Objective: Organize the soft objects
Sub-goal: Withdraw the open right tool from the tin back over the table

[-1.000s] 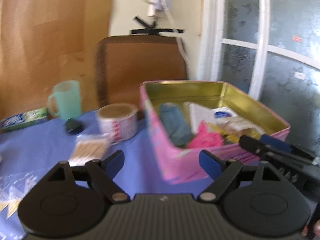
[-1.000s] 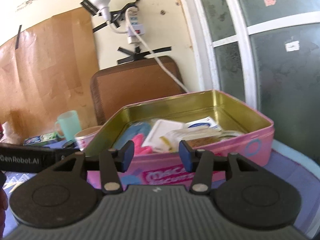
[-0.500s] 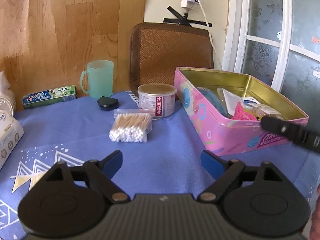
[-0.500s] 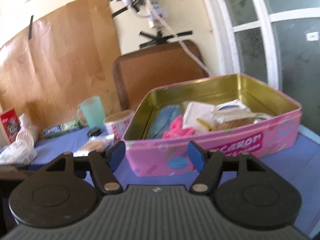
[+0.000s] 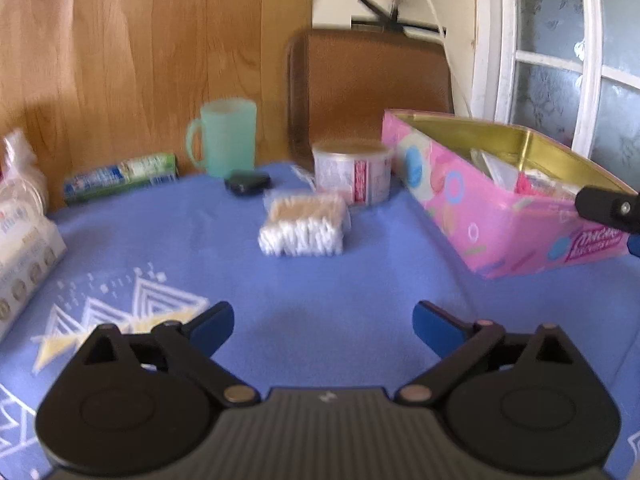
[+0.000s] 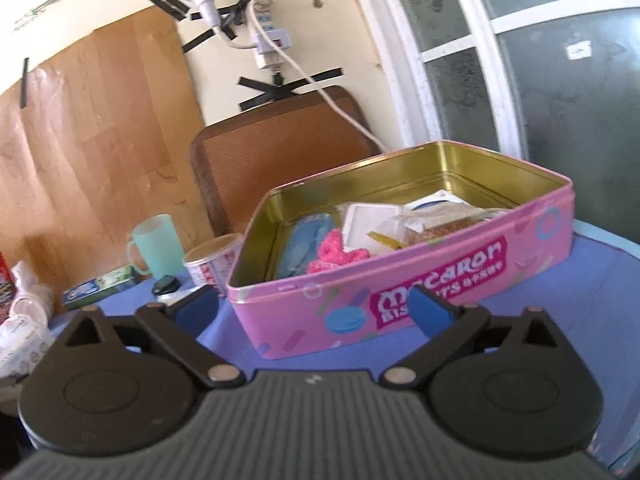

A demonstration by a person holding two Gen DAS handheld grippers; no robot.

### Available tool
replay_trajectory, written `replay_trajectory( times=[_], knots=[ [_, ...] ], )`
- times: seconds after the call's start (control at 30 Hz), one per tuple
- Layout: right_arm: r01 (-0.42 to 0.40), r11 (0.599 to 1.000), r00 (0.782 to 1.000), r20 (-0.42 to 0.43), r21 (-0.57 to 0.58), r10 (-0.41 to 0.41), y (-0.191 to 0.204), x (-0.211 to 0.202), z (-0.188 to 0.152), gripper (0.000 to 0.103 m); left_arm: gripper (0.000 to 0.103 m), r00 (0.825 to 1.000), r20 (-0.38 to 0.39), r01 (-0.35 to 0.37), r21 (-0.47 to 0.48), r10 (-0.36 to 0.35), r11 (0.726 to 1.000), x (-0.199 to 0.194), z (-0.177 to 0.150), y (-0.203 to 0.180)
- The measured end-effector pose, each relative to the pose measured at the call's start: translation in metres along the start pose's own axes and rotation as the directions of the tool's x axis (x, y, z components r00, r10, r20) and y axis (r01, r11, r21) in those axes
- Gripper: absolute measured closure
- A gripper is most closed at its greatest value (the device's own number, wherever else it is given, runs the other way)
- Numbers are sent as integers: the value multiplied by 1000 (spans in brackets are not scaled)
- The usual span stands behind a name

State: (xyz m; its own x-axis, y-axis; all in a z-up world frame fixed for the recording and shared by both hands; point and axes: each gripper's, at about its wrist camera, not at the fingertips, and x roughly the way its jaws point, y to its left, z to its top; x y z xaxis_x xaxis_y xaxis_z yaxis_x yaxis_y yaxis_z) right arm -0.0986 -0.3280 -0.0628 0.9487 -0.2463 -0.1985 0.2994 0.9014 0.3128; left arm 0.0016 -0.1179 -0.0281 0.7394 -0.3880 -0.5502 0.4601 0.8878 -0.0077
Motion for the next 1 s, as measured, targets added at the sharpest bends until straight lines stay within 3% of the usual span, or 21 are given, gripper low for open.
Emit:
replay_trajectory(
  times=[0.3, 0.53, 1.0],
  knots=[
    [43, 999, 997, 59, 9, -44, 7, -8, -11, 0, 0, 998, 50, 36, 3, -36, 999, -8, -4, 1],
    [20, 983, 996, 86, 183, -36, -3, -10, -21, 0, 0, 997, 62, 45, -2, -45, 999, -9, -4, 2],
    [6, 992, 998, 59, 124, -14, 9, -8, -25, 0, 0, 996, 75, 48, 1, -48, 999, -13, -6, 1]
  ],
)
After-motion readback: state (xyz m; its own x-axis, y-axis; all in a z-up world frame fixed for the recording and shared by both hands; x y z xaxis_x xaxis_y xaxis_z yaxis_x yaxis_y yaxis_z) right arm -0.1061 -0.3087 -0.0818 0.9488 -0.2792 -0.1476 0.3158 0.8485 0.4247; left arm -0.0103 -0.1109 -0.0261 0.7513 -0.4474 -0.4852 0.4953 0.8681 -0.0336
